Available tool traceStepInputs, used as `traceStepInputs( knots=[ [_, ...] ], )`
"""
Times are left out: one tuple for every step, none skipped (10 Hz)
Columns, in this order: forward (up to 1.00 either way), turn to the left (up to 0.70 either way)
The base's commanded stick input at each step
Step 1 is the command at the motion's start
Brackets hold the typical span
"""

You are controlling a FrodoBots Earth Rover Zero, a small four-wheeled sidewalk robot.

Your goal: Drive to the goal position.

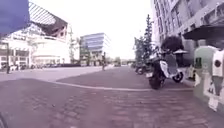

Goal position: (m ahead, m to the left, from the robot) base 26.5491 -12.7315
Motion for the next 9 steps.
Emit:
traceStepInputs(
  knots=[
    [0.70,0.00],
    [0.70,0.00],
    [0.70,0.00],
    [0.70,0.00],
    [0.70,0.00],
    [0.70,0.00],
    [0.70,0.00],
    [0.70,0.00],
    [0.70,0.00]
  ],
)
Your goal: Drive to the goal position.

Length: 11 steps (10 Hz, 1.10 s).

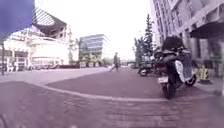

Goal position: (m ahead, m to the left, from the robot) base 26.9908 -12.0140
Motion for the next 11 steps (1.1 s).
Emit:
traceStepInputs(
  knots=[
    [0.70,0.00],
    [0.70,0.00],
    [0.70,0.00],
    [0.70,0.00],
    [0.70,0.00],
    [0.70,0.00],
    [0.70,0.00],
    [0.70,0.00],
    [0.70,0.00],
    [0.70,0.00],
    [0.70,0.00]
  ],
)
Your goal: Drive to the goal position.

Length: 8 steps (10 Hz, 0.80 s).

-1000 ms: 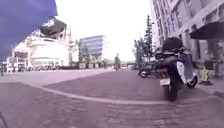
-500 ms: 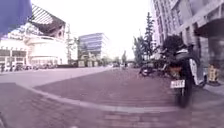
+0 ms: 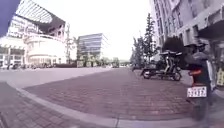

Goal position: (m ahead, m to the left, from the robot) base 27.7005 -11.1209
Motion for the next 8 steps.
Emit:
traceStepInputs(
  knots=[
    [0.70,0.00],
    [0.70,0.00],
    [0.70,0.00],
    [0.70,0.00],
    [0.70,0.00],
    [0.70,0.00],
    [0.70,0.00],
    [0.70,0.00]
  ],
)
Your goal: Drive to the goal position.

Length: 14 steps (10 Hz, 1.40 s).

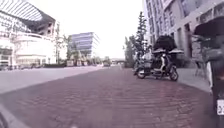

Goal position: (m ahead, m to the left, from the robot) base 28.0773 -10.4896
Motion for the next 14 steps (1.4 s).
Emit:
traceStepInputs(
  knots=[
    [0.70,0.00],
    [0.70,0.00],
    [0.70,0.00],
    [0.70,0.00],
    [0.70,0.00],
    [0.70,0.00],
    [0.70,0.00],
    [0.70,0.00],
    [0.70,0.00],
    [0.70,0.00],
    [0.70,0.00],
    [0.70,0.00],
    [0.70,0.00],
    [0.70,0.00]
  ],
)
